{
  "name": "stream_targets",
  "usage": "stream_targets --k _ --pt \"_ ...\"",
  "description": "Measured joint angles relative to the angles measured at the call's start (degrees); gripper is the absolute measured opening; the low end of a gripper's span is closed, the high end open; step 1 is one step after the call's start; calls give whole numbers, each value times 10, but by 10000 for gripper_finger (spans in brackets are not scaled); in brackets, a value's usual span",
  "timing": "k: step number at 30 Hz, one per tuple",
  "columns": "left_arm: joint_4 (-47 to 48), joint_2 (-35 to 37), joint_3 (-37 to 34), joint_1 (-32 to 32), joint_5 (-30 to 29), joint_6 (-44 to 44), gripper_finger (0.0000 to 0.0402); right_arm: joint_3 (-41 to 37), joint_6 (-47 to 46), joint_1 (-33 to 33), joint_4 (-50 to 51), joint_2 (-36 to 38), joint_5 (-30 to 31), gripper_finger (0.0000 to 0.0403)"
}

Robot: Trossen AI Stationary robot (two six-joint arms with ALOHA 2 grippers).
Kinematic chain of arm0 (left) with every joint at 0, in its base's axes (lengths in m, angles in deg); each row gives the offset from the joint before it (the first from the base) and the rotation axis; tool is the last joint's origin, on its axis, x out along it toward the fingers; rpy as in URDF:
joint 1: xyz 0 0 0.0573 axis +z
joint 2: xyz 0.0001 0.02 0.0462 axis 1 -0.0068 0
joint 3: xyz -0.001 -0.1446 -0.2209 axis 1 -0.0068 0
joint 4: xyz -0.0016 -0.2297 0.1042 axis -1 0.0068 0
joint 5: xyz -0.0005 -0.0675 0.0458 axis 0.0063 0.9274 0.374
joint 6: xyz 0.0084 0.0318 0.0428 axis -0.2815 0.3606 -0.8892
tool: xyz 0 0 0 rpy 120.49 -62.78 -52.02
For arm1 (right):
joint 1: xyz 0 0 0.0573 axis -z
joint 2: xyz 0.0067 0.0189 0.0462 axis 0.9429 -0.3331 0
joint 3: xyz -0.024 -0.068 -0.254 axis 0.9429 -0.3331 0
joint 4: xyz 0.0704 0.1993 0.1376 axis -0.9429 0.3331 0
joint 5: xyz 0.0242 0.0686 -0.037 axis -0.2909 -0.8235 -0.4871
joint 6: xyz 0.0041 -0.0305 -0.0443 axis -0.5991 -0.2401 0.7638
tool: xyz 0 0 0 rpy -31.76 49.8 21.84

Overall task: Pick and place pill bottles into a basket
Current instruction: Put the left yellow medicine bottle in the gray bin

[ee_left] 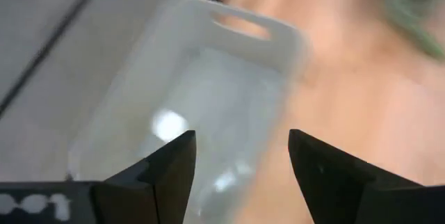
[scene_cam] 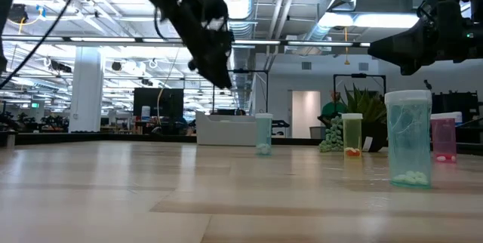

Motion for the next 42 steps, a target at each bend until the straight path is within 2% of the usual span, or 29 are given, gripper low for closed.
stream_targets --k 5,11,16,26,35,42 --pt "133 66 0 -102 -25 36 219 0 0 0 0 0 0 121" --pt "228 126 0 -262 -94 146 219 0 0 0 0 0 0 121" --pt "306 141 0 -392 -157 271 219 0 0 0 0 0 0 121" --pt "415 140 0 -599 -181 569 219 0 0 0 0 0 0 121" --pt "435 115 0 -716 -162 772 219 0 0 0 0 0 0 121" --pt "434 36 0 -748 -111 800 219 0 0 0 0 0 0 121"
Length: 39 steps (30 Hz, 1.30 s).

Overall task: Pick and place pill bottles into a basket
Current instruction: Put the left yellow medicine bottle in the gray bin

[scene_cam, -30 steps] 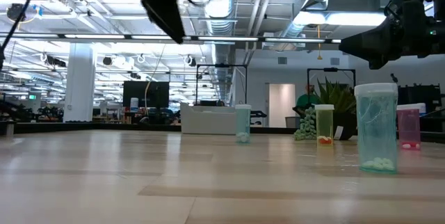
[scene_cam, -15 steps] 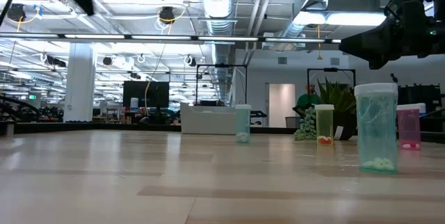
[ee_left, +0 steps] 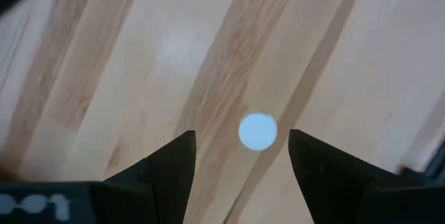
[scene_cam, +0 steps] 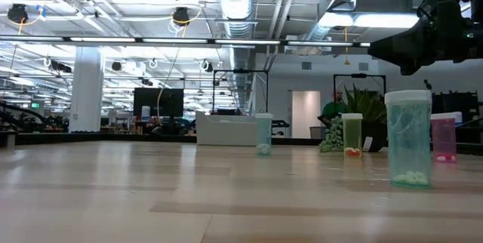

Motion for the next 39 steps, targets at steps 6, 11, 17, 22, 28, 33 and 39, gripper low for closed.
stream_targets --k 6,11,17,22,28,33,39 --pt "-1 -47 0 -4 15 -11 219 0 0 0 0 0 0 121" --pt "-23 -73 0 -6 26 -34 219 0 0 0 0 0 0 121" --pt "-31 -76 0 -8 1 -44 219 0 0 0 0 0 0 121" --pt "-30 -76 0 -8 -10 -49 219 0 0 0 0 0 0 121" --pt "-33 -76 -15 -8 3 -45 219 0 0 0 0 0 0 121" --pt "-62 -76 -47 -8 15 -41 219 0 0 0 0 0 0 121" --pt "-110 -76 -78 -7 16 -42 219 0 0 0 0 0 0 121"
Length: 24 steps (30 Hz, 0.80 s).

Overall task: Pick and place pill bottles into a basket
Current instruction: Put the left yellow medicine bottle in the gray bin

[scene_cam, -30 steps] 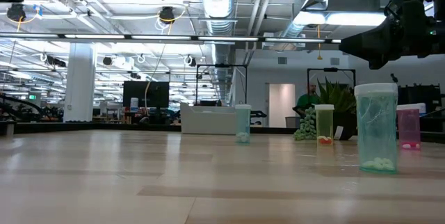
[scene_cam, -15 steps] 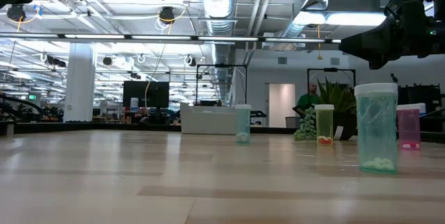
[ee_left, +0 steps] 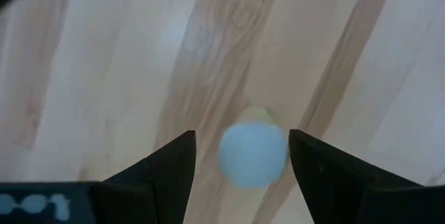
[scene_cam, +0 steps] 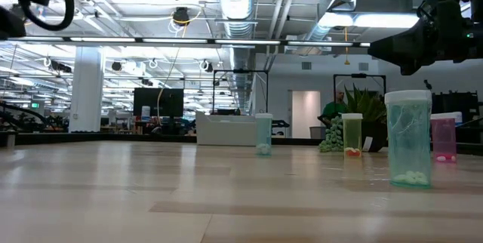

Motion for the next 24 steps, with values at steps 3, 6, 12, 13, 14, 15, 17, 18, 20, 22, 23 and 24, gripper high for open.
stream_targets --k 3,6,12,13,14,15,17,18,20,22,23,24 --pt "-30 0 -16 0 6 -1 219 0 0 0 0 0 0 121" --pt "-30 0 -17 0 1 0 219 0 0 0 0 0 0 121" --pt "-30 0 -17 0 -4 -4 196 0 0 0 0 0 0 121" --pt "-30 0 -17 0 -4 -4 187 0 0 0 0 0 0 121" --pt "-30 0 -17 0 -4 -6 178 0 0 0 0 0 0 121" --pt "-30 0 -17 0 -4 -7 167 0 0 0 0 0 0 121" --pt "-26 0 -17 0 -4 -7 146 0 0 0 0 0 0 121" --pt "-25 0 -17 0 -4 -7 136 0 0 0 0 0 0 121" --pt "-26 0 -17 0 -8 -7 119 0 0 0 0 0 0 121" --pt "-25 0 -17 0 -16 -7 108 0 0 0 0 0 0 121" --pt "-25 0 -17 0 -20 -7 104 0 0 0 0 0 0 121" --pt "-25 0 -17 2 -25 -7 102 0 0 0 0 0 0 121"
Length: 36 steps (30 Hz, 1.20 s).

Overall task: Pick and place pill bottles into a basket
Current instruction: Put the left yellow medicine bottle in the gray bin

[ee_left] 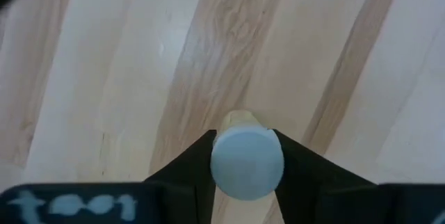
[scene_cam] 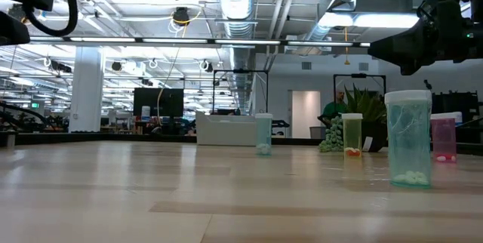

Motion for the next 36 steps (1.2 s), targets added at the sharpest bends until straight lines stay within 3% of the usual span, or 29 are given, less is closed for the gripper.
stream_targets --k 4,8,20,23,31,36 --pt "2 0 0 12 -23 -6 106 0 0 0 0 0 0 121" --pt "3 0 0 37 -99 -17 110 0 0 0 0 0 0 121" --pt "2 0 0 164 -463 -57 105 0 0 0 0 0 0 121" --pt "0 0 0 207 -523 -69 105 0 0 0 0 0 0 121" --pt "-26 0 0 332 -577 -117 105 0 0 0 0 0 0 121" --pt "-164 0 0 411 -570 -262 105 0 0 0 0 0 0 121"
